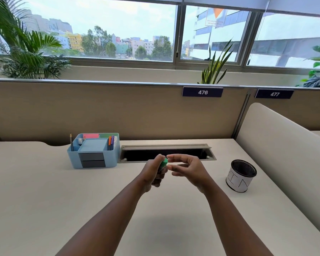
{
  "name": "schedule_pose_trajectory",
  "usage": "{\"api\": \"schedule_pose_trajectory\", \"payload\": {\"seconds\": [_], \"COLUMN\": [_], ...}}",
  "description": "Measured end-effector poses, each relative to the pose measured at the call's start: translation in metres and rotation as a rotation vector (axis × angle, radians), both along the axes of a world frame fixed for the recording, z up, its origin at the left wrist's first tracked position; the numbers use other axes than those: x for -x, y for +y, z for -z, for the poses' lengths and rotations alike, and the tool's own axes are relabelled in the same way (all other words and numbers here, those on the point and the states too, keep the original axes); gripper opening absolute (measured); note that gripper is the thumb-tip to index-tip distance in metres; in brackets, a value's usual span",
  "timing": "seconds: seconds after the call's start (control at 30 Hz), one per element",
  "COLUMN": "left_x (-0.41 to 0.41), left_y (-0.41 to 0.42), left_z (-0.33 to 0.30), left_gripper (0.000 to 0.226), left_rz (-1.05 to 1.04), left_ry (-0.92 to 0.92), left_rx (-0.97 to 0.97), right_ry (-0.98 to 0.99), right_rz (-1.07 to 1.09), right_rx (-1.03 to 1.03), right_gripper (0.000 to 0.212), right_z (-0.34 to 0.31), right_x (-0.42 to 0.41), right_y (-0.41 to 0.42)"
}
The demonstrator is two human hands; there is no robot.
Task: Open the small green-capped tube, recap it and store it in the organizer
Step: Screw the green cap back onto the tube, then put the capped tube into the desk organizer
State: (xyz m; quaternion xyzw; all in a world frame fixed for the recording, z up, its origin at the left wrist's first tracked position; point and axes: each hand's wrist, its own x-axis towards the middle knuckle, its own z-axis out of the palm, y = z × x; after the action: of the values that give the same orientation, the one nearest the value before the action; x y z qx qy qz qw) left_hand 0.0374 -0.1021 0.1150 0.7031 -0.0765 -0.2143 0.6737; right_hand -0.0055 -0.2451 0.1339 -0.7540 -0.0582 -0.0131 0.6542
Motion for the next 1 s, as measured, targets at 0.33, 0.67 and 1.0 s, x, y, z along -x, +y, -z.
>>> {"api": "schedule_pose_trajectory", "payload": {"seconds": [0.33,0.67,1.0], "left_x": [-0.007,-0.037,-0.101], "left_y": [0.021,0.119,0.234], "left_z": [0.018,0.068,0.077], "left_gripper": [0.078,0.036,0.068], "left_rz": [0.032,-0.48,-0.475], "left_ry": [0.153,-0.162,-0.368], "left_rx": [0.053,-0.577,-1.068], "right_ry": [-0.081,-0.023,-0.059], "right_rz": [-0.059,0.005,0.116], "right_rx": [0.212,0.183,0.227], "right_gripper": [0.034,0.032,0.032], "right_z": [0.005,0.016,0.033], "right_x": [-0.014,-0.068,-0.14], "right_y": [0.023,0.074,0.148]}}
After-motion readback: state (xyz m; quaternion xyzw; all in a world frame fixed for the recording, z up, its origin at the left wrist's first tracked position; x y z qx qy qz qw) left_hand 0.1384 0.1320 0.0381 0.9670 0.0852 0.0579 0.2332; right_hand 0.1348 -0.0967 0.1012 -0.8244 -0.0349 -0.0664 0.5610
